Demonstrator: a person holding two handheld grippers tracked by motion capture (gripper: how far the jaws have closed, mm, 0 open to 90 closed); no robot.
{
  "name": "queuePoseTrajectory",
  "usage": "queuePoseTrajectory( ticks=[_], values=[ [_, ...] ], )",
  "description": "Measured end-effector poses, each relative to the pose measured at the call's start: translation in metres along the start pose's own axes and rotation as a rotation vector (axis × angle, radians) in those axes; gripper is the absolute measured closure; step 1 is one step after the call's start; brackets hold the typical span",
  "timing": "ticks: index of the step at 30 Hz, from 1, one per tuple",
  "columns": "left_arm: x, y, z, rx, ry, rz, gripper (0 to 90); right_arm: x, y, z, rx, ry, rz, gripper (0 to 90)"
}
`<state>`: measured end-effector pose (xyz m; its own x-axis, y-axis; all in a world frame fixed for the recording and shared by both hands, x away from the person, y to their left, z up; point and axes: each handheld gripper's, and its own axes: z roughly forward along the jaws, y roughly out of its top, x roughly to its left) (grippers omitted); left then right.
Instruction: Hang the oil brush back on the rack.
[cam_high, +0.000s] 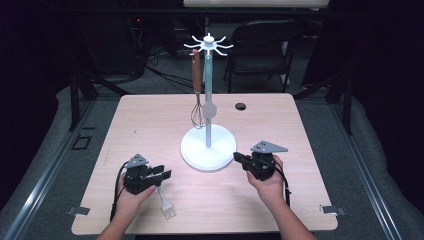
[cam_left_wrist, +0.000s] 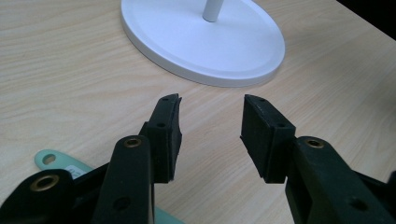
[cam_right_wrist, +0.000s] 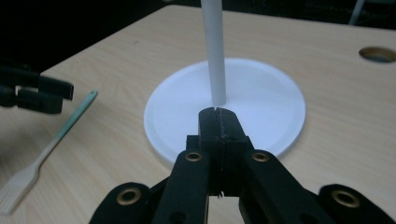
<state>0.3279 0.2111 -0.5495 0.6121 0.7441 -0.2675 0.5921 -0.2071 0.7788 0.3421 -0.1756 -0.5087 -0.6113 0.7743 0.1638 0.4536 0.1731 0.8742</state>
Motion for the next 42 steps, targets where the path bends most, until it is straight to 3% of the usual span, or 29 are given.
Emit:
queuePoseTrajectory(
  ticks=[3,9,10,20,33,42],
  values=[
    [0.0,0.0,0.0,0.005,-0.002,0.007,57.6,-0.002,0.014,0.0,-0.018,-0.001,-0.007,90.0],
    [0.001,-0.002,0.002,0.013,-0.02,0.006,57.6,-0.001,0.068,-0.005,-0.117,-0.015,-0.054,90.0],
    [0.001,-0.002,0.002,0.013,-0.02,0.006,57.6,-0.001,0.068,-0.005,-0.117,-0.015,-0.054,90.0],
    [0.004,-0.002,0.001,0.008,-0.028,-0.009,57.6,0.011,0.138,-0.012,-0.191,-0.03,-0.137,90.0],
    [0.005,-0.005,0.005,0.027,-0.038,-0.006,57.6,0.022,0.193,-0.019,-0.278,-0.017,-0.136,90.0],
    [0.01,-0.005,0.004,0.024,-0.035,-0.026,57.6,0.026,0.225,-0.031,-0.335,-0.049,-0.146,90.0]
  ],
)
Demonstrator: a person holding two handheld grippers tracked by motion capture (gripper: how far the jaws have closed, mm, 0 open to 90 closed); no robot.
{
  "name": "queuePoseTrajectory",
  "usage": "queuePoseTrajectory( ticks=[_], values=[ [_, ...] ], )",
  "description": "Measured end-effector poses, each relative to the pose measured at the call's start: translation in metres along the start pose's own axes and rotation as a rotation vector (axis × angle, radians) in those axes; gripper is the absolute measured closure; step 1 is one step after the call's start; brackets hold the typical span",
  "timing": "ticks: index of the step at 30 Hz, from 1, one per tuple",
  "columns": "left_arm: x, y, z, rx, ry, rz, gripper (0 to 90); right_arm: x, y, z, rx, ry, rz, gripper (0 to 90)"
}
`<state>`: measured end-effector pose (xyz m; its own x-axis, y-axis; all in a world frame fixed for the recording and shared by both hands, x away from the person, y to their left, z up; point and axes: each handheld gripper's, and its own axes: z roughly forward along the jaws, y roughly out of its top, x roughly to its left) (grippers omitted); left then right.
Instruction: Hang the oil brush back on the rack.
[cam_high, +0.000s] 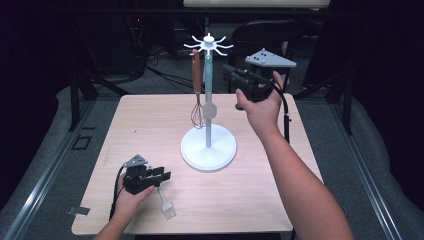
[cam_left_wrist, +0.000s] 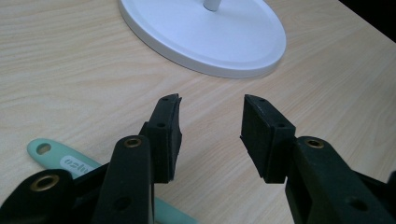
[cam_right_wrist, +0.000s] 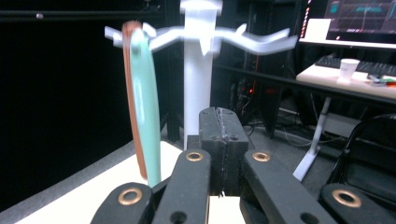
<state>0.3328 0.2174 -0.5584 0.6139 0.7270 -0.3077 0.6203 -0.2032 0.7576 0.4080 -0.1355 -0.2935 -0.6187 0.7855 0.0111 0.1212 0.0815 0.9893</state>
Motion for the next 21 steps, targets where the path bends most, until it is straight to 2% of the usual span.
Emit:
queuePoseTrajectory(
  ticks=[2,7,13,17,21],
  values=[
    [0.0,0.0,0.0,-0.004,-0.002,-0.003,57.6,0.0,0.011,-0.002,-0.017,-0.015,-0.005,90.0],
    [0.002,0.001,-0.002,-0.012,-0.01,-0.015,57.6,-0.001,0.023,-0.002,-0.022,-0.018,-0.003,90.0],
    [0.002,0.0,-0.002,-0.008,-0.008,-0.016,57.6,0.002,0.024,0.0,-0.012,-0.022,-0.024,90.0],
    [0.002,0.0,-0.001,-0.007,-0.01,-0.015,57.6,-0.005,0.024,0.001,-0.012,-0.049,-0.006,90.0],
    [0.003,0.0,-0.001,-0.009,-0.008,-0.02,57.6,-0.007,0.027,-0.003,-0.03,-0.04,0.005,90.0]
  ],
)
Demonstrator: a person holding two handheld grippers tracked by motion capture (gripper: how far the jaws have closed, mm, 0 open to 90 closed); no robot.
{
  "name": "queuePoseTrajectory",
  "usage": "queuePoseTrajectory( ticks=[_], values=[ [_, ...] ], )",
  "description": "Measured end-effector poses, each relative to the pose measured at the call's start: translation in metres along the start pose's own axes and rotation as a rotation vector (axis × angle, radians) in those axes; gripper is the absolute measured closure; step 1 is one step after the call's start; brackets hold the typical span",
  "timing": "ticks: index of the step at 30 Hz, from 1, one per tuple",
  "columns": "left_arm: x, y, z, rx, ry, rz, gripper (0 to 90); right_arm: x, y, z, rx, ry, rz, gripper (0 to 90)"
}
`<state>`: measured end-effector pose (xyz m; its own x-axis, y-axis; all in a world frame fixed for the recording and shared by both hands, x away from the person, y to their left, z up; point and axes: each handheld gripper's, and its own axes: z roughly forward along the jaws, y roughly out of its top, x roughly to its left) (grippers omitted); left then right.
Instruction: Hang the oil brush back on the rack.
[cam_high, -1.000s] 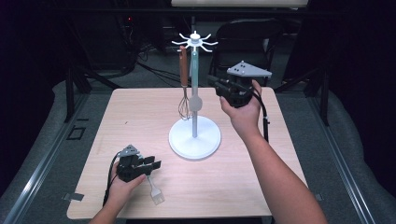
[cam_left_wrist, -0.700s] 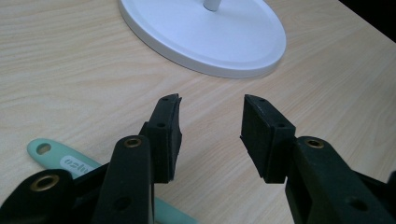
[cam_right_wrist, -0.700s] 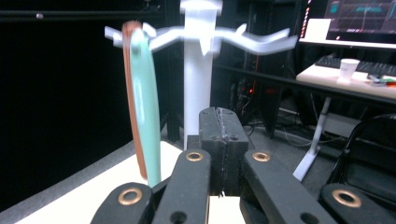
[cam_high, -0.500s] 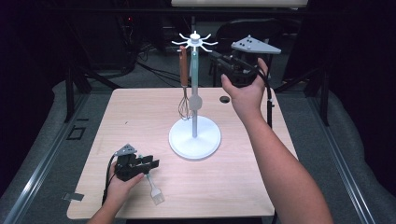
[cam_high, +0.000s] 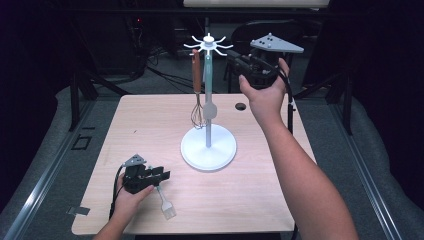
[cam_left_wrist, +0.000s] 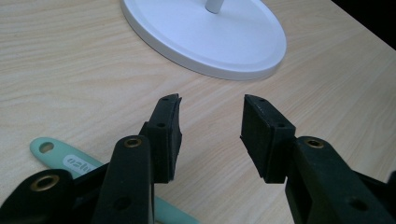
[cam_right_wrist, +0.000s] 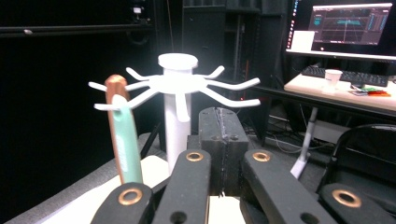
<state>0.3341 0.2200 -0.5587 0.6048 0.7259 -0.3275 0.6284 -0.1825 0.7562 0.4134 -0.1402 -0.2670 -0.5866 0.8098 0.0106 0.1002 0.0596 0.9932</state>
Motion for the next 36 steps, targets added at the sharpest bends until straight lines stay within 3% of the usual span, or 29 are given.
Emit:
queuePoseTrajectory(
  ticks=[14,23,36],
  values=[
    [0.001,0.0,0.0,0.002,0.001,-0.003,57.6,0.024,0.002,-0.002,-0.017,0.072,-0.024,90.0],
    [0.001,0.0,-0.001,-0.002,0.003,0.0,57.6,0.037,0.004,0.0,-0.019,0.089,-0.049,90.0],
    [0.002,0.0,-0.002,-0.004,0.006,0.0,57.7,0.04,-0.003,-0.006,-0.017,0.095,-0.07,90.0]
  ],
)
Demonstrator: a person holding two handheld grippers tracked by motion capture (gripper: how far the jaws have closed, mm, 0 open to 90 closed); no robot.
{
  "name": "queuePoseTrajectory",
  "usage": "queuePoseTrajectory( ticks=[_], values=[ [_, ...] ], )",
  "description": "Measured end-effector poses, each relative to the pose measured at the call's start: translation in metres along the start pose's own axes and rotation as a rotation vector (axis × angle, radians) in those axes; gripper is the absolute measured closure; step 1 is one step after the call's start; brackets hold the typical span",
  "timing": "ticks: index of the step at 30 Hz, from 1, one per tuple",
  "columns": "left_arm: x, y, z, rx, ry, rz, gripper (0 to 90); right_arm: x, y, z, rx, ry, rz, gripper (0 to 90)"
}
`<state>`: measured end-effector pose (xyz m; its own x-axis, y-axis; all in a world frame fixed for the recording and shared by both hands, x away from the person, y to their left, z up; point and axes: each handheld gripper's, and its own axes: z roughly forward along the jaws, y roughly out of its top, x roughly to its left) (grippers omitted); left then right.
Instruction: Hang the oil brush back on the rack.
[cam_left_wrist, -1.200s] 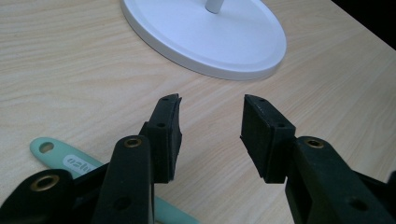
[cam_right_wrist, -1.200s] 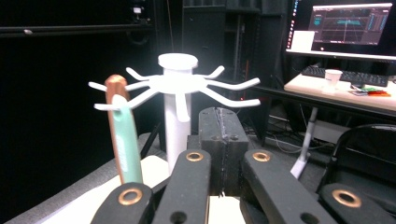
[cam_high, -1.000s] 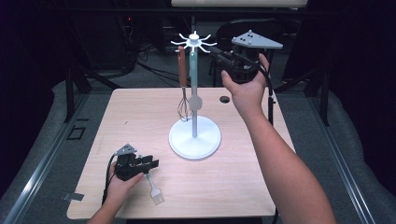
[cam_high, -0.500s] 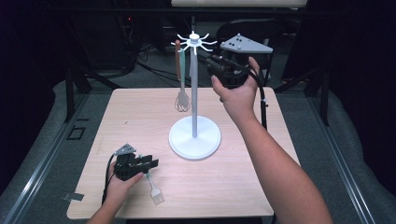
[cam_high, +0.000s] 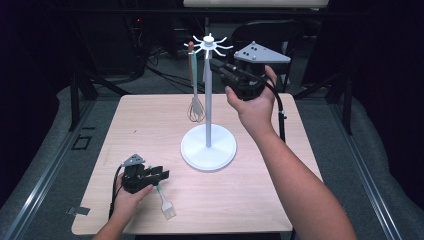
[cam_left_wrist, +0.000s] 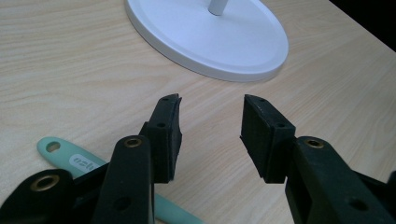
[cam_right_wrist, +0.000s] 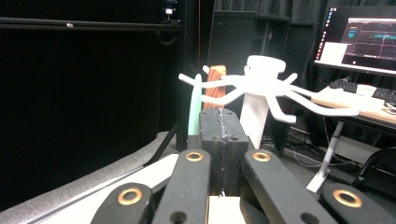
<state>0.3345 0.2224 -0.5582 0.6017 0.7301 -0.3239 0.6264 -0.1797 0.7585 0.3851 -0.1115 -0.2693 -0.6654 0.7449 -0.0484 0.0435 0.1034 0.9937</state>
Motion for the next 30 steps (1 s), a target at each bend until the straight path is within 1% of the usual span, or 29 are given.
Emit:
queuePoseTrajectory(
  ticks=[3,7,8,9,10,12,13,14,15,17,20,21,22,23,24,29,30],
  values=[
    [0.0,0.0,0.0,0.001,0.001,0.004,57.7,0.0,-0.007,-0.003,0.005,-0.004,-0.008,90.0],
    [0.001,0.0,0.0,-0.001,0.002,-0.001,57.7,-0.002,-0.023,-0.008,0.03,0.0,0.006,90.0],
    [0.001,0.0,0.0,-0.001,0.004,-0.002,57.7,-0.002,-0.023,-0.008,0.03,0.0,0.006,90.0],
    [0.001,0.0,0.0,-0.001,0.005,-0.002,57.7,-0.003,-0.032,-0.009,0.048,0.005,0.017,89.8],
    [0.001,0.0,0.0,0.0,0.005,-0.002,57.7,-0.003,-0.032,-0.009,0.048,0.005,0.017,89.8],
    [0.001,0.0,0.0,-0.002,0.005,-0.004,57.7,-0.005,-0.043,-0.01,0.07,0.008,0.021,89.6],
    [0.001,0.0,0.0,-0.003,0.007,-0.004,57.7,-0.006,-0.049,-0.01,0.084,0.006,0.025,89.3],
    [0.001,0.0,0.0,-0.003,0.007,-0.004,57.7,-0.008,-0.061,-0.01,0.124,0.003,0.03,88.8],
    [0.002,0.0,-0.001,-0.002,0.009,-0.004,57.7,-0.008,-0.061,-0.01,0.124,0.003,0.03,88.8],
    [0.002,0.0,-0.001,-0.002,0.009,-0.005,57.7,-0.011,-0.072,-0.011,0.161,0.001,0.044,88.8],
    [0.002,0.0,-0.001,-0.003,0.01,-0.008,57.7,-0.013,-0.09,-0.011,0.215,0.006,0.051,88.7],
    [0.003,0.0,-0.001,-0.004,0.011,-0.009,57.7,-0.013,-0.097,-0.011,0.236,0.009,0.054,88.7],
    [0.003,0.0,-0.001,-0.004,0.012,-0.01,57.7,-0.013,-0.11,-0.01,0.272,0.016,0.062,88.5],
    [0.003,0.0,-0.001,-0.005,0.012,-0.01,57.7,-0.013,-0.11,-0.01,0.272,0.016,0.062,88.5],
    [0.003,0.0,-0.001,-0.005,0.013,-0.009,57.7,-0.013,-0.114,-0.011,0.288,0.02,0.063,88.3],
    [0.004,0.0,-0.002,-0.001,0.015,-0.01,57.8,-0.012,-0.148,-0.01,0.399,0.025,0.08,87.9],
    [0.004,0.0,-0.002,-0.001,0.017,-0.01,57.7,-0.012,-0.152,-0.011,0.42,0.027,0.08,87.7]
  ],
)
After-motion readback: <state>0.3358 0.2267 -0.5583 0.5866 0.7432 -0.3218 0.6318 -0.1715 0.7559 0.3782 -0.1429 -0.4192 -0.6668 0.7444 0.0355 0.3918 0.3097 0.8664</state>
